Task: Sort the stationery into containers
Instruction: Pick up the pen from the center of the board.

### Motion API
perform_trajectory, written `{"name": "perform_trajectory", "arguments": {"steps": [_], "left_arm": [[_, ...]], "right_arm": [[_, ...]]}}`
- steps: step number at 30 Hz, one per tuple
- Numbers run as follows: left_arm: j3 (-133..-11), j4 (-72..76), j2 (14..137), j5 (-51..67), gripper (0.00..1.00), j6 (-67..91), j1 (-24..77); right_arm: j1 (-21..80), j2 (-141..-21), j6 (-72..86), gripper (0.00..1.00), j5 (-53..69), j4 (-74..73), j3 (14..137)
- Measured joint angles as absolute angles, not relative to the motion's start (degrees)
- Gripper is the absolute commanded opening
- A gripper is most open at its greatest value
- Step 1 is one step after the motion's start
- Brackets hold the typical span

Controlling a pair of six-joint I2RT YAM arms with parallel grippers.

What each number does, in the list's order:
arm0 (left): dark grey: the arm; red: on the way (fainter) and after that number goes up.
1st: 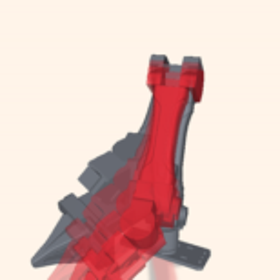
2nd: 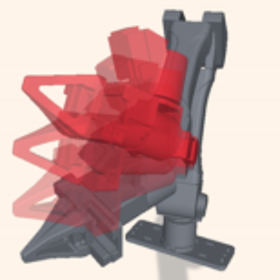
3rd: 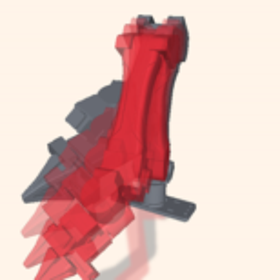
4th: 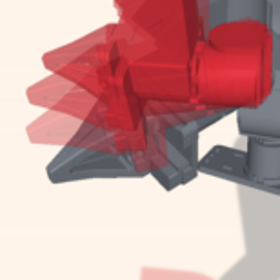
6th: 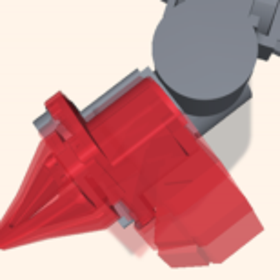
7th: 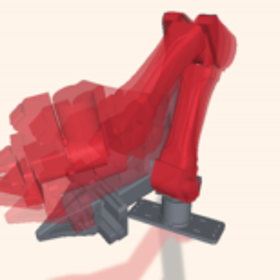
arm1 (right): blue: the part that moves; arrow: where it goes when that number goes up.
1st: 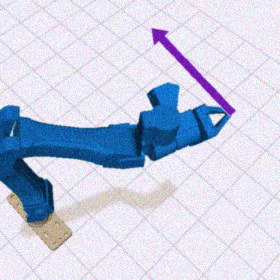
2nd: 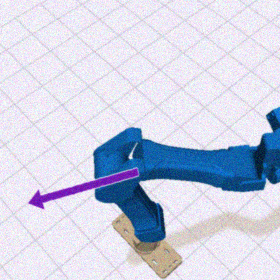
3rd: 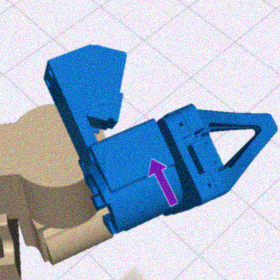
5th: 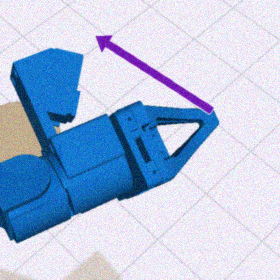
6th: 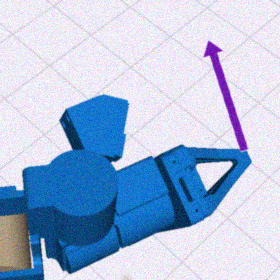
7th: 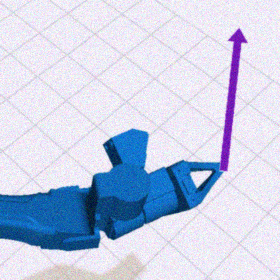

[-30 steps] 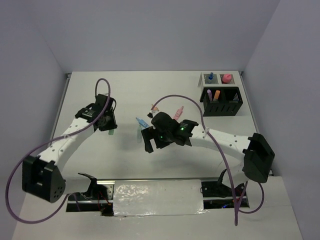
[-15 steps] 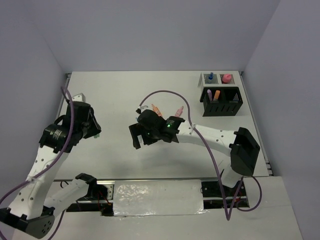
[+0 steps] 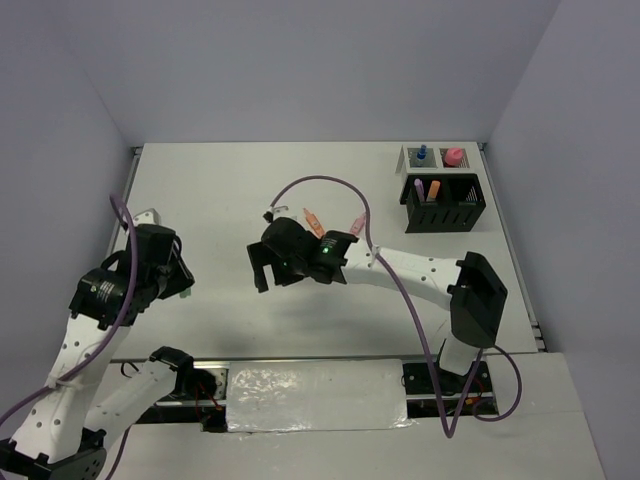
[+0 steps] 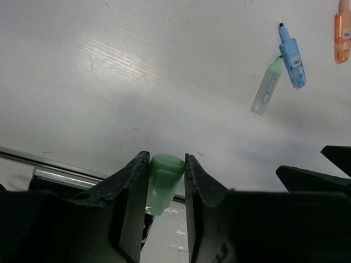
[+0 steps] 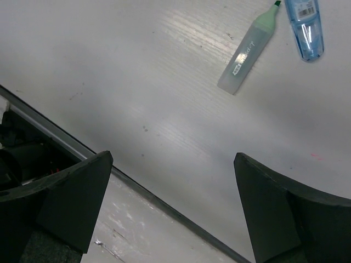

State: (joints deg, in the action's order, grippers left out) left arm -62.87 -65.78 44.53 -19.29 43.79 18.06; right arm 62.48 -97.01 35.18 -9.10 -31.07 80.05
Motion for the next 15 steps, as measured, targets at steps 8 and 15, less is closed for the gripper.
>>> {"name": "perform_trajectory", "arguments": {"steps": [8, 15], "left_arm": [[-62.7, -67.0, 44.0, -19.6, 0.00, 43.9, 18.1], [-62.7, -67.5, 44.0, -20.9, 0.00, 43.8, 18.1]], "right_arm": [[63.4, -101.9, 36.4, 1.00, -11.7, -33.4, 84.6], [64.1, -102.5, 36.8, 1.00, -14.6, -33.8, 85.5]]}}
